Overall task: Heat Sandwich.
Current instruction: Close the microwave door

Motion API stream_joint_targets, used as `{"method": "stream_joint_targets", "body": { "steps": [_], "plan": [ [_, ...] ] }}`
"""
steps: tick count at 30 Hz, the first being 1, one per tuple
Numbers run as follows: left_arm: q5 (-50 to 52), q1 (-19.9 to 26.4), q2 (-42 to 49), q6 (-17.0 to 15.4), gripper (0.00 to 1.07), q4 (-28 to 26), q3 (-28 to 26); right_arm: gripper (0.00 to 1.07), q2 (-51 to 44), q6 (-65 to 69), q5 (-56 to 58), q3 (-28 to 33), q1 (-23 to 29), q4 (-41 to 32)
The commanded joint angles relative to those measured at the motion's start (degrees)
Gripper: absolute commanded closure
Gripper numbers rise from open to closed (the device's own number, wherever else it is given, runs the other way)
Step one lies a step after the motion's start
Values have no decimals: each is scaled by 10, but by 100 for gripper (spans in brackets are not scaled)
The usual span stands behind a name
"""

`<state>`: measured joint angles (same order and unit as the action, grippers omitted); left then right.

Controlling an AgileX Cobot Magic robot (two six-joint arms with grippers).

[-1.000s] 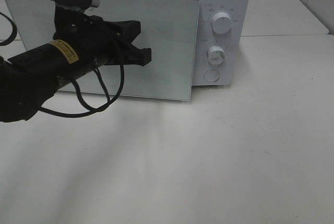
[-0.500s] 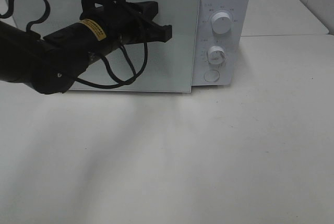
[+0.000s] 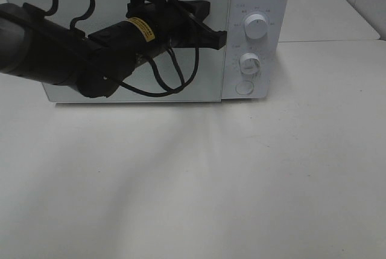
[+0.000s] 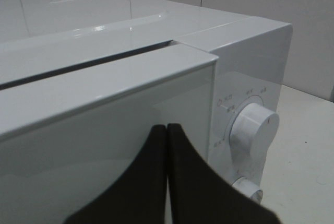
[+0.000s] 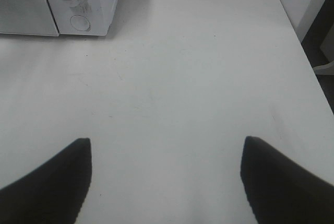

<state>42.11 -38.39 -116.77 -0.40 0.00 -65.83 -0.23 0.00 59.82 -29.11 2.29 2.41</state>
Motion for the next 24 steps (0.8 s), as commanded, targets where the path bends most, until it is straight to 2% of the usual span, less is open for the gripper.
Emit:
{"method": "stream_joint_targets", "body": {
  "steps": [1, 6, 17, 20, 22, 24],
  "plan": [
    [-8, 13, -20, 4, 107, -69, -37, 31, -15, 6, -5, 1, -4, -1],
    [-31, 13, -32, 4, 107, -95, -55, 31, -15, 6, -5, 1, -4, -1],
    [-32, 6, -28, 4, 107, -95, -54, 31, -15, 6, -5, 1, -4, -1],
    [-34, -11, -8, 7, 107, -92, -23, 31, -15, 6, -5, 1, -4, -1],
    [-34, -15, -1, 15, 107, -92, -14, 31, -15, 6, -5, 1, -4, -1],
    [-34, -26, 18, 32, 107, -93, 21, 31, -15, 6, -5, 1, -4, -1]
  ]
}}
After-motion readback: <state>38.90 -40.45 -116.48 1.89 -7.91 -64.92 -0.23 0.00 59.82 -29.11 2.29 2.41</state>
